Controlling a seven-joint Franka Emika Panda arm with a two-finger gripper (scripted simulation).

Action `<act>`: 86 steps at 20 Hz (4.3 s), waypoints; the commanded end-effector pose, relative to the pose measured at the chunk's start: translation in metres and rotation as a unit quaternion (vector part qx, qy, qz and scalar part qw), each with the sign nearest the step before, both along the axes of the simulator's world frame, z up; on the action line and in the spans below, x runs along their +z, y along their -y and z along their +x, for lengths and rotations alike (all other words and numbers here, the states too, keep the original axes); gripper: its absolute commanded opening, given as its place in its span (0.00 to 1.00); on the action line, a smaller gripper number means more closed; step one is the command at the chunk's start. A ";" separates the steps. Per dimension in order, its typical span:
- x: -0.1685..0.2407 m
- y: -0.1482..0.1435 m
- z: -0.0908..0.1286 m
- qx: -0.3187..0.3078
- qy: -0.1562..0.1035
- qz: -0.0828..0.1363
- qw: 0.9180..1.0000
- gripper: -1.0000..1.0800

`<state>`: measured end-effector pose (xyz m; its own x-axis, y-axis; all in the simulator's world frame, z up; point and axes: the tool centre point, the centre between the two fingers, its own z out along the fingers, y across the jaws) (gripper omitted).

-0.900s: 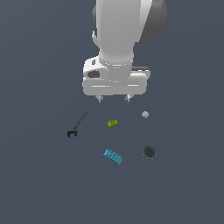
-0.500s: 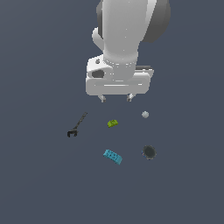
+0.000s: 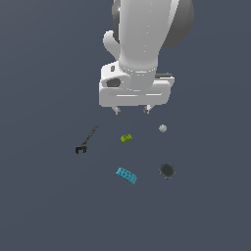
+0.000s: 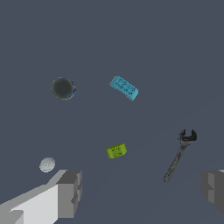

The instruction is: Pick up a designated object from a clutter of objects.

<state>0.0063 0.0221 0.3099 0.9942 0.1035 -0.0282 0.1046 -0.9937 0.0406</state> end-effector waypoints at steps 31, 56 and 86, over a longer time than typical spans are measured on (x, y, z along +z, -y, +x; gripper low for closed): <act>-0.215 -0.176 -0.115 0.109 0.010 0.014 0.994 0.96; -0.272 -0.195 -0.148 0.126 0.009 0.023 0.992 0.96; -0.275 -0.182 -0.139 0.126 0.009 0.023 0.992 0.00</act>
<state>-0.1351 0.2078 0.0310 0.9368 0.3498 -0.0008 0.3498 -0.9368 0.0003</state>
